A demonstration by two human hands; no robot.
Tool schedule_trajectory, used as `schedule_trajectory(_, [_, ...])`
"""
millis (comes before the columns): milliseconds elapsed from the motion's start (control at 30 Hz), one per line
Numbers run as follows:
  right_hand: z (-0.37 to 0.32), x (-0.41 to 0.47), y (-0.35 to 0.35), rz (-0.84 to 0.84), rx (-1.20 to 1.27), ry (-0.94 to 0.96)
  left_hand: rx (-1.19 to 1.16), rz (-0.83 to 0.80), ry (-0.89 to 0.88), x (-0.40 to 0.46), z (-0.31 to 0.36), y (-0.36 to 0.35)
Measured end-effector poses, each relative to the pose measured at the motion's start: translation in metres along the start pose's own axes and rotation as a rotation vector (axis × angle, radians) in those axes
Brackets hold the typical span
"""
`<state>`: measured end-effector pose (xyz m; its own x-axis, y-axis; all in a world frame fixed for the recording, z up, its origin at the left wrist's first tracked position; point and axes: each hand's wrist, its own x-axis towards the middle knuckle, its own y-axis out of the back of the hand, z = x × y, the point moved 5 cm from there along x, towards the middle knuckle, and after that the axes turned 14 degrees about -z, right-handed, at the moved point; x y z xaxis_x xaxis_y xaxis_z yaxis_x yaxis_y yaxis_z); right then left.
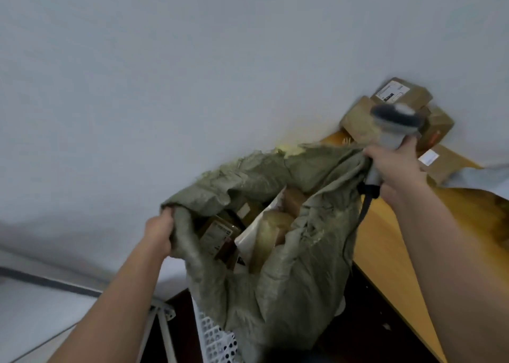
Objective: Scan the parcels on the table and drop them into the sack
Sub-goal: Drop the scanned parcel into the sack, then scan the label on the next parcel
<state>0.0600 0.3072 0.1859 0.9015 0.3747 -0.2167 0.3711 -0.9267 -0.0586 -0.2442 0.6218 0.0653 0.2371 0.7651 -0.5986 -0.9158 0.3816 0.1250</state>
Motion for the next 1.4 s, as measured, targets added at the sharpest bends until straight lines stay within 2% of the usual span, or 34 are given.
schedule_trajectory(67, [0.020,0.003,0.004,-0.002,-0.048,-0.114,0.016,-0.014,-0.053,0.000,0.006,-0.012])
schedule_trajectory(167, [0.023,0.010,0.019,0.025,-0.048,-0.096,-0.128,0.037,-0.235,-0.002,0.053,-0.011])
schedule_trajectory(233, [0.025,0.010,0.033,0.059,-0.009,-0.090,-0.166,0.056,-0.272,-0.002,0.072,-0.004])
schedule_trajectory(333, [0.047,0.010,0.057,0.100,-0.009,-0.149,0.120,0.130,-0.160,0.012,0.044,-0.005])
schedule_trajectory(467, [0.097,0.010,0.087,0.132,-0.078,-0.343,0.366,0.103,0.080,0.029,-0.025,-0.022])
schedule_trajectory(533, [0.117,0.011,0.100,0.153,-0.113,-0.408,0.551,0.157,0.126,0.021,-0.041,-0.033])
schedule_trajectory(600, [0.131,0.013,0.111,0.174,-0.116,-0.452,0.848,0.244,-0.017,0.005,-0.044,-0.051])
schedule_trajectory(667, [0.140,0.016,0.119,0.181,-0.125,-0.471,1.133,0.246,-0.343,-0.009,-0.044,-0.078])
schedule_trajectory(733, [0.147,0.020,0.124,0.176,-0.149,-0.475,1.334,0.134,-0.689,-0.021,-0.051,-0.110])
schedule_trajectory(800, [0.151,0.022,0.126,0.167,-0.153,-0.471,1.454,-0.208,-0.844,-0.028,-0.071,-0.142])
schedule_trajectory(833, [0.153,0.022,0.126,0.161,-0.143,-0.472,1.471,-0.411,-0.803,-0.030,-0.085,-0.156])
schedule_trajectory(900, [0.156,0.021,0.127,0.148,-0.123,-0.483,1.513,-0.708,-0.576,-0.033,-0.118,-0.171])
schedule_trajectory(967, [0.158,0.018,0.128,0.136,-0.120,-0.491,1.597,-0.898,-0.333,-0.042,-0.151,-0.179])
schedule_trajectory(1067, [0.160,0.007,0.135,0.141,-0.097,-0.511,1.510,-1.157,0.006,-0.062,-0.192,-0.177])
schedule_trajectory(1100, [0.160,0.003,0.139,0.146,-0.090,-0.515,1.509,-1.178,0.085,-0.066,-0.200,-0.175])
schedule_trajectory(1167, [0.159,-0.008,0.147,0.162,-0.084,-0.510,1.538,-1.130,0.092,-0.066,-0.201,-0.175])
schedule_trajectory(1300, [0.157,-0.041,0.167,0.234,-0.081,-0.493,1.633,-0.943,-0.210,-0.060,-0.163,-0.198])
schedule_trajectory(1400, [0.154,-0.072,0.186,0.279,-0.045,-0.472,1.613,-0.910,-0.489,-0.080,-0.140,-0.231])
